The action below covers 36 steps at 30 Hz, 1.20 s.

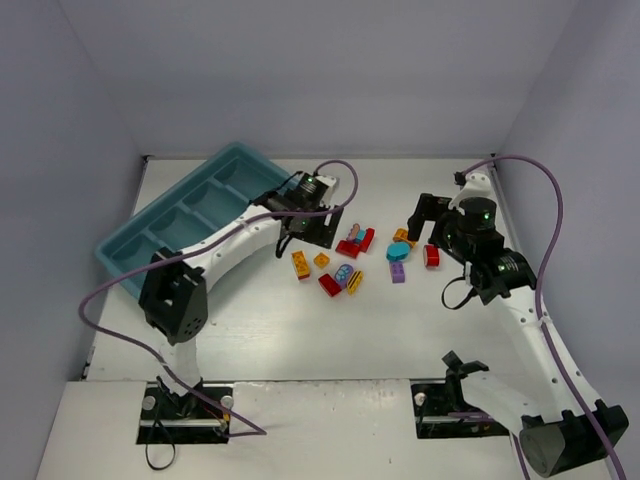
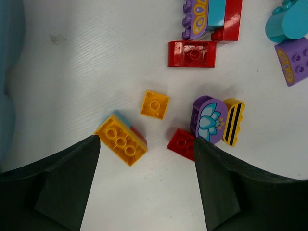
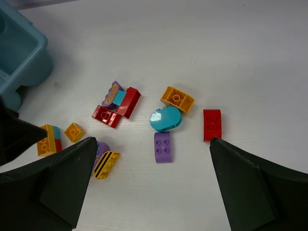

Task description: Sort the legos into containers by color

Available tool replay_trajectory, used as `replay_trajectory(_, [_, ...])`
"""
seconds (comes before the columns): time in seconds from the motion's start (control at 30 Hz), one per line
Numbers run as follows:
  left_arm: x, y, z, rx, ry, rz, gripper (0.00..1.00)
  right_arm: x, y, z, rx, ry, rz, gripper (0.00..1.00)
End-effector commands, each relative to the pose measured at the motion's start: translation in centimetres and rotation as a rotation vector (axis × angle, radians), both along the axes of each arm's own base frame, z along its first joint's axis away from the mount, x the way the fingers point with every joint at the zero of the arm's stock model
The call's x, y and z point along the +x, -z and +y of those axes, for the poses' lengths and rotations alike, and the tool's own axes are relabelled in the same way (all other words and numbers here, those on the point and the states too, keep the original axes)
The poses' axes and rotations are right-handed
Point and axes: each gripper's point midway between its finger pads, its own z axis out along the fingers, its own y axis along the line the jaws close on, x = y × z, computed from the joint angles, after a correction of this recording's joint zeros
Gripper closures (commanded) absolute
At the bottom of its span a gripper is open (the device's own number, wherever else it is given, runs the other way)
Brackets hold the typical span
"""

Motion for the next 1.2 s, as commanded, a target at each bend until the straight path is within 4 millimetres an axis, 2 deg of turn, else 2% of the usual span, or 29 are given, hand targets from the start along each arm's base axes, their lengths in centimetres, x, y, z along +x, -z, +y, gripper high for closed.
replay_trajectory(0.0, [1.4,-1.0,-3.2,-0.067,0.036,-0.043,0.29,0.0,-2.5,0.4,0.035,-0.016,-0.067,0.00])
replay_trajectory(0.07, [1.8,-0.2,-4.1,-0.074,0.052,-0.037,0.30,-0.4,-2.3,0.5,0.032,-0.027,-0.063,0.00])
replay_trajectory(0.1, [1.9,1.0,-4.4,-0.061,0.055,-0.017,0.31,-0.6,-2.0,0.7,0.038,-0.044,-0.056,0.00])
replay_trajectory(0.27, [2.1,3.9,-5.1,-0.027,0.083,0.030,0.38,-1.3,-1.7,0.5,0.024,-0.044,-0.049,0.00])
replay_trajectory(0.37, [2.3,6.1,-5.1,0.006,0.086,0.055,0.39,-1.6,-1.5,0.3,0.008,-0.050,-0.048,0.00])
replay_trajectory(0.57, [2.8,8.8,-5.0,0.054,0.095,0.078,0.44,-2.1,-1.3,0.2,0.005,-0.052,-0.044,0.00])
replay_trajectory(0.6, [2.8,8.9,-5.1,0.054,0.097,0.078,0.47,-2.1,-1.2,0.2,0.005,-0.052,-0.041,0.00])
replay_trajectory(0.63, [2.9,9.1,-5.1,0.057,0.095,0.076,0.56,-2.2,-1.2,0.1,0.004,-0.052,-0.041,0.00])
replay_trajectory(0.67, [3.1,8.9,-4.9,0.062,0.090,0.067,0.61,-2.3,-1.1,0.1,0.003,-0.052,-0.036,0.00])
replay_trajectory(0.73, [3.3,8.4,-4.8,0.065,0.087,0.049,0.71,-2.4,-1.2,0.1,-0.001,-0.055,-0.041,0.00])
replay_trajectory(0.8, [3.7,6.7,-4.5,0.062,0.075,0.011,0.80,-2.4,-1.3,0.0,-0.004,-0.056,-0.043,0.00])
replay_trajectory(0.83, [3.8,4.8,-4.4,0.047,0.070,-0.022,0.86,-2.4,-1.5,0.0,-0.006,-0.054,-0.047,0.00])
replay_trajectory(0.9, [4.4,2.3,-3.7,0.044,0.037,-0.079,0.89,-2.5,-1.8,0.0,-0.003,-0.056,-0.054,0.00])
replay_trajectory(0.93, [4.3,-0.2,-3.1,0.020,0.018,-0.121,0.90,-2.5,-1.9,0.0,-0.004,-0.056,-0.057,0.00])
replay_trajectory(0.97, [4.6,-1.5,-2.3,0.012,-0.008,-0.148,0.90,-2.4,-2.2,0.0,-0.004,-0.057,-0.064,0.00])
replay_trajectory(1.0, [5.1,-3.0,-1.0,0.015,-0.059,-0.184,0.90,-2.4,-2.4,0.0,-0.003,-0.058,-0.066,0.00])
replay_trajectory(1.03, [5.0,-5.6,0.3,-0.007,-0.103,-0.229,0.91,-2.4,-2.5,0.1,-0.002,-0.059,-0.069,0.00])
replay_trajectory(1.07, [5.0,-6.1,1.8,0.000,-0.145,-0.236,0.91,-2.4,-2.7,0.1,0.000,-0.061,-0.074,0.00])
replay_trajectory(1.1, [5.7,-7.0,4.8,0.012,-0.249,-0.248,0.91,-2.3,-2.8,0.2,0.002,-0.064,-0.075,0.00])
replay_trajectory(1.13, [5.4,-9.3,6.8,-0.014,-0.303,-0.286,0.91,-2.3,-3.0,0.3,0.005,-0.073,-0.077,0.00])
replay_trajectory(1.17, [5.1,-8.7,9.0,0.005,-0.354,-0.277,0.91,-2.3,-3.0,0.4,0.008,-0.078,-0.077,0.00])
